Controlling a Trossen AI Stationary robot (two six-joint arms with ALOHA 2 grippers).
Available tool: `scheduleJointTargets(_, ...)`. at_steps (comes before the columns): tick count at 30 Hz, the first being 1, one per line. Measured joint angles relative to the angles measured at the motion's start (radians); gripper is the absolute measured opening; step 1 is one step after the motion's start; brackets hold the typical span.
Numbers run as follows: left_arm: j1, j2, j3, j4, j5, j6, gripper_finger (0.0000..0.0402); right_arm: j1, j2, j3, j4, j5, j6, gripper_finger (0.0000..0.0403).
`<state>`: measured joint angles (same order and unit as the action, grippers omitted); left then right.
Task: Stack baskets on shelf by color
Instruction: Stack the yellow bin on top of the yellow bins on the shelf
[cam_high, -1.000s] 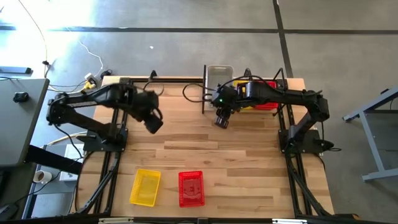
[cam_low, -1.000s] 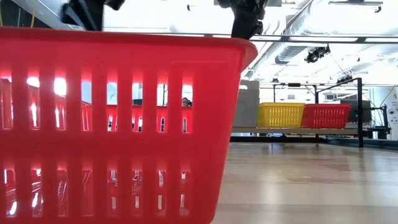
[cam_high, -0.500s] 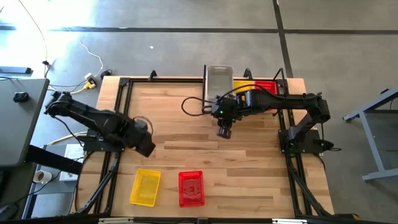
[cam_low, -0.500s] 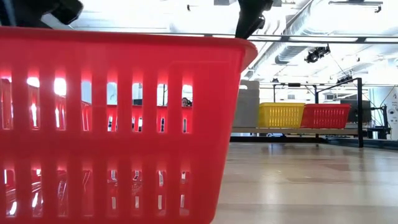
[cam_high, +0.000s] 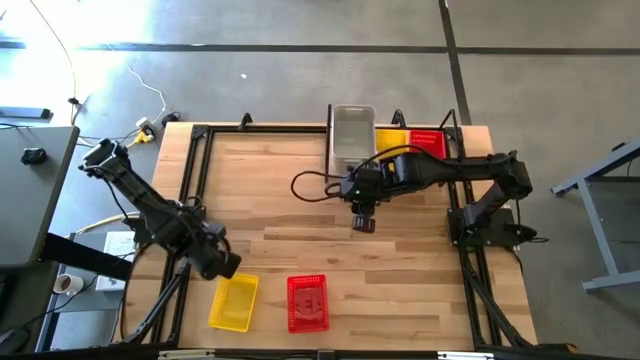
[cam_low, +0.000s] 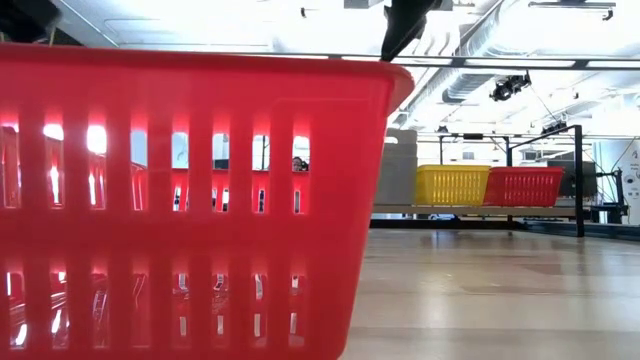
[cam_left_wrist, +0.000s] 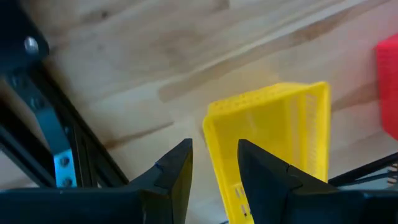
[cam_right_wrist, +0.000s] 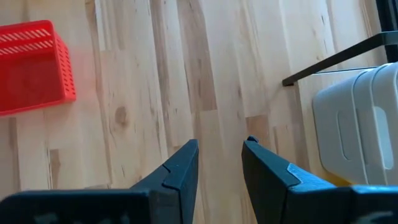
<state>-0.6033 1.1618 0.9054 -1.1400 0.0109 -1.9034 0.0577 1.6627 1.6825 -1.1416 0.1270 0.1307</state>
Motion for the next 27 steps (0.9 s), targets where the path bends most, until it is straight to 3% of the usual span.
scheduleJointTargets(12,-0.161,0.131,0.0,0.13,-0.004,-0.239,0.0117,0.016,0.0,0.0,0.0,0.0,0.0,0.0108)
scheduleJointTargets(27,-0.191,0.362,0.0,0.23,0.043,-0.364,0.0117,0.017,0.0,0.0,0.0,0.0,-0.016,0.0108)
